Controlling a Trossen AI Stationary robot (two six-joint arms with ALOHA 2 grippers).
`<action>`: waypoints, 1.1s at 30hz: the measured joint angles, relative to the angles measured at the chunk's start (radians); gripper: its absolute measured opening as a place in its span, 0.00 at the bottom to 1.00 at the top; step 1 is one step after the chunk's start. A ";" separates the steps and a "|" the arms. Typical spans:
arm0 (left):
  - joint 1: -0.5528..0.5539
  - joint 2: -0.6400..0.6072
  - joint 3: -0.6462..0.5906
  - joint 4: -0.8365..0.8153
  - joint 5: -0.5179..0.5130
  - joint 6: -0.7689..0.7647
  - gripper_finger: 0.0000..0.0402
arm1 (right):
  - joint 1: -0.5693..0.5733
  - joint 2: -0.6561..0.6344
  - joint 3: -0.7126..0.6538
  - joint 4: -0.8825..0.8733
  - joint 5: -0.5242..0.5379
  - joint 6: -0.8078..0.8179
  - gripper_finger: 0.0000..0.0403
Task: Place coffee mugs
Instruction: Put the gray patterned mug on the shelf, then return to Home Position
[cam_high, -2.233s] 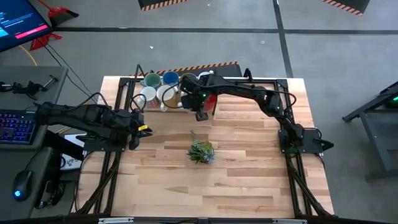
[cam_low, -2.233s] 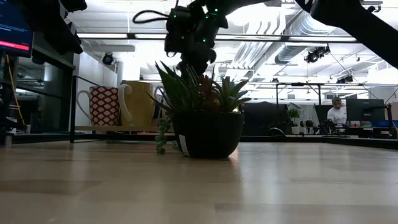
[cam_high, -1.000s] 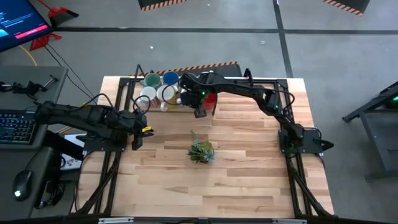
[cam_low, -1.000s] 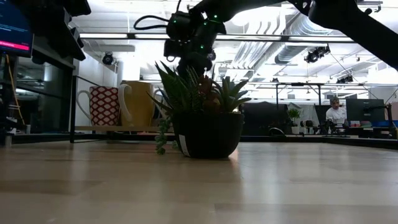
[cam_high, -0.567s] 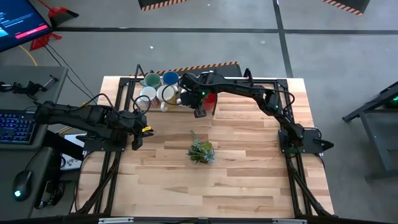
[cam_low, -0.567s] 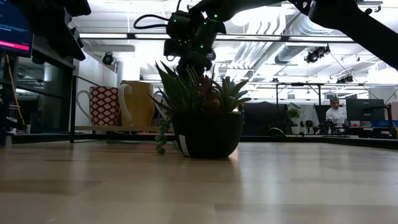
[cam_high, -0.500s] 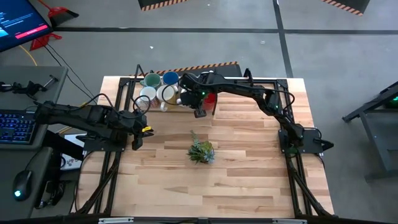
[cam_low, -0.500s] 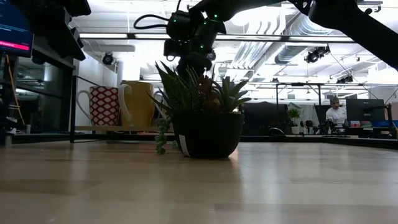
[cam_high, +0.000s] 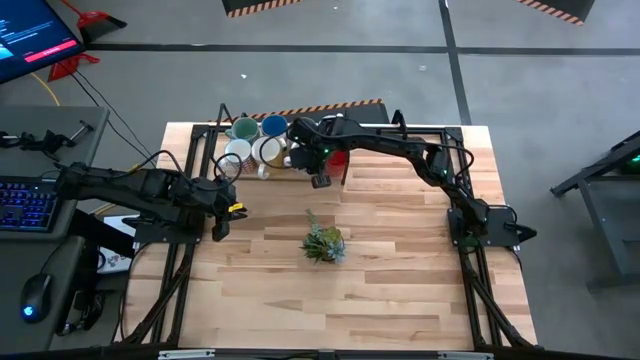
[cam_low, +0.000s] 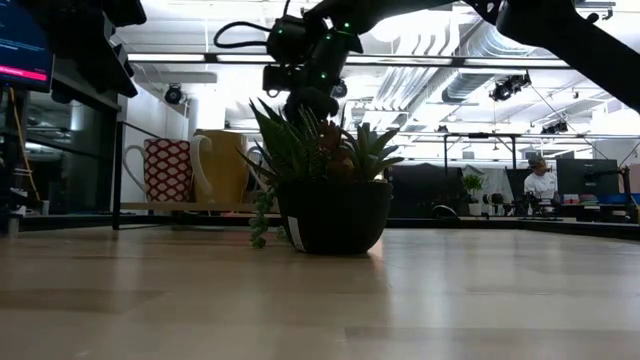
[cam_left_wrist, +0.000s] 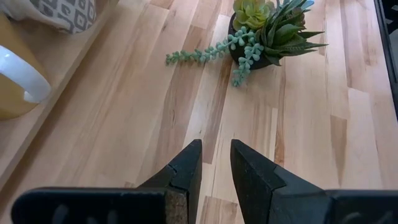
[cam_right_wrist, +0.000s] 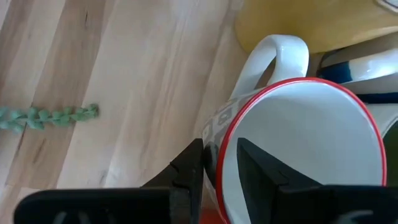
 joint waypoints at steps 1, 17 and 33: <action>0.000 0.000 0.000 0.000 0.000 0.000 0.19 | 0.000 0.000 0.000 -0.001 -0.004 0.000 0.19; 0.000 0.000 0.000 0.000 0.000 0.001 0.19 | 0.008 -0.001 0.117 -0.066 -0.027 0.004 0.19; 0.000 0.000 0.000 0.000 0.000 0.002 0.19 | 0.075 -0.085 0.116 -0.071 0.145 -0.022 0.28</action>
